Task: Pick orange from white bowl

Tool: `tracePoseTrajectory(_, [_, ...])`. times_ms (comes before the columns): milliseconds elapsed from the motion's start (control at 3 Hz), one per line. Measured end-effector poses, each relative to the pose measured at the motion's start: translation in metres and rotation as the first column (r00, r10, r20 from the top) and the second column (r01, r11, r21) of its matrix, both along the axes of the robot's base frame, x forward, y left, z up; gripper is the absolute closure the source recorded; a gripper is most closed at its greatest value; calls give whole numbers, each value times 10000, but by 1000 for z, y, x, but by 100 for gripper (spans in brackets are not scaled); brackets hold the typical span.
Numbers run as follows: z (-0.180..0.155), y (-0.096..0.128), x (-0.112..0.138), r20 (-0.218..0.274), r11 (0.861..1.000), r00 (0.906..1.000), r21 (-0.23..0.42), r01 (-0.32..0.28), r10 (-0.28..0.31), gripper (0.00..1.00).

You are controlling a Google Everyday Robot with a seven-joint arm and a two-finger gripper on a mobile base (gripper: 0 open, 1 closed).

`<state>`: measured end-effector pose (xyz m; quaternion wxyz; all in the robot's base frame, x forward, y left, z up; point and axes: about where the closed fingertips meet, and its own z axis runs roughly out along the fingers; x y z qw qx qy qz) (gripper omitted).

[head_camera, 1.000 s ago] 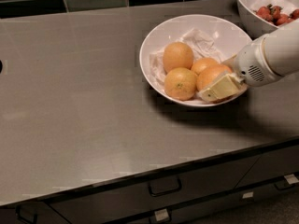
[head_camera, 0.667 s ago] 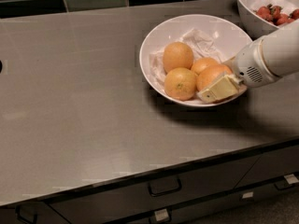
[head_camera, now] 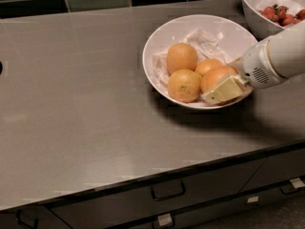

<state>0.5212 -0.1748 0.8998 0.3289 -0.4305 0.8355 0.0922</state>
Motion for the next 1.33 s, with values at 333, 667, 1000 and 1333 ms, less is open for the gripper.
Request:
tracePoseTrajectory(333, [17, -5, -6, 370, 9997, 9993, 238, 76, -85, 100])
tracePoseTrajectory(667, [40, -9, -15, 844, 9993, 9963, 371, 98, -129, 100])
tracePoseTrajectory(1000, [66, -10, -23, 1501, 9987, 9884, 478, 156, -226, 100])
tracePoseTrajectory(1333, [90, -7, -28, 2278, 9986, 9730, 456, 267, -364, 100])
